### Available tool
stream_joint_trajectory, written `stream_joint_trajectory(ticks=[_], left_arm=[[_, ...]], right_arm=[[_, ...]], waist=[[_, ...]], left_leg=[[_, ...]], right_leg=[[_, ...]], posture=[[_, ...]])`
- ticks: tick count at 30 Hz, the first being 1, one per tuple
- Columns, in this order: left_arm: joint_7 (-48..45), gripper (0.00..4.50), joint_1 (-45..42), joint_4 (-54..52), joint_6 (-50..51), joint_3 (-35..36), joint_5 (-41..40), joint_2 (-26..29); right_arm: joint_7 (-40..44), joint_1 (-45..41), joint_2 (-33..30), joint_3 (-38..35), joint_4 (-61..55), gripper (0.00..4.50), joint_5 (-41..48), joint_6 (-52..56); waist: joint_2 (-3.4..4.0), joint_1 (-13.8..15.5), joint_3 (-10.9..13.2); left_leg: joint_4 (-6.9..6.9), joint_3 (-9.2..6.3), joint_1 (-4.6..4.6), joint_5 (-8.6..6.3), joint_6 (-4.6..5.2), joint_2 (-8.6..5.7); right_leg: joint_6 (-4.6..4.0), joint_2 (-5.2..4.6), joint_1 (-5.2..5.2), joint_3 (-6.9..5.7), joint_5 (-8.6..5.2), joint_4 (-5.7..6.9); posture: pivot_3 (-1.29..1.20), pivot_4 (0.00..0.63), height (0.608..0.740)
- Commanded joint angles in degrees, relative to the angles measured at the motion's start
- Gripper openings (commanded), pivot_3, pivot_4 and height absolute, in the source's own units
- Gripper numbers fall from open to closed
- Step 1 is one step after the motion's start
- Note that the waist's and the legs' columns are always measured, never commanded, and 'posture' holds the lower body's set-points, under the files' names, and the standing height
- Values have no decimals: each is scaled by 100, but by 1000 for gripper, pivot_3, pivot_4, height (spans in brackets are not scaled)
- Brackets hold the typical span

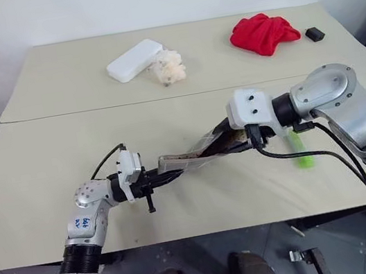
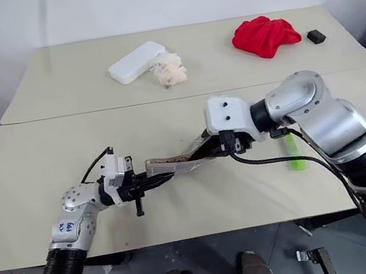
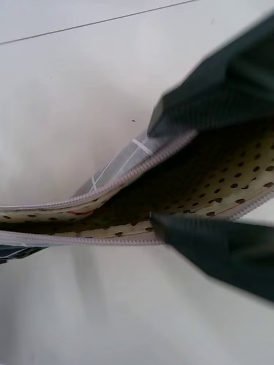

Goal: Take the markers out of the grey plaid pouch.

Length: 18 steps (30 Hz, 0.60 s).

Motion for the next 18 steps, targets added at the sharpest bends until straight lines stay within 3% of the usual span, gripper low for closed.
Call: stream_joint_trajectory(ticks=[1,3,9,14,18], left_arm=[[-47,0,-82,-271,47,110,-155,6],[-61,0,-65,-283,65,112,-149,20],[-75,0,-42,-289,84,120,-127,32],[-76,0,-67,-259,78,98,-101,19],[-78,0,-126,-214,85,93,-110,-20]], right_arm=[[119,-105,-74,-69,-39,751,-110,-151],[101,-128,-40,-144,2,114,-120,-141],[-71,-315,222,-696,312,29,179,-338],[111,-199,215,-1009,351,1270,493,-486],[355,-222,132,-1176,551,2633,661,-617]], waist=[[0,1,0],[0,0,0],[0,-6,0],[0,5,0],[0,-2,0]], left_leg=[[0,0,0,0,0,0],[0,0,0,0,0,0],[0,0,0,0,0,0],[-1,-1,-1,0,0,-1],[-1,0,0,0,0,-1]], right_leg=[[0,0,0,0,0,0],[0,0,0,0,0,0],[0,0,0,0,0,0],[0,0,1,-1,0,-4],[0,0,1,-1,0,-2]], posture=[[0,150,740],[0,150,740],[0,150,740],[0,150,740],[0,150,740]])
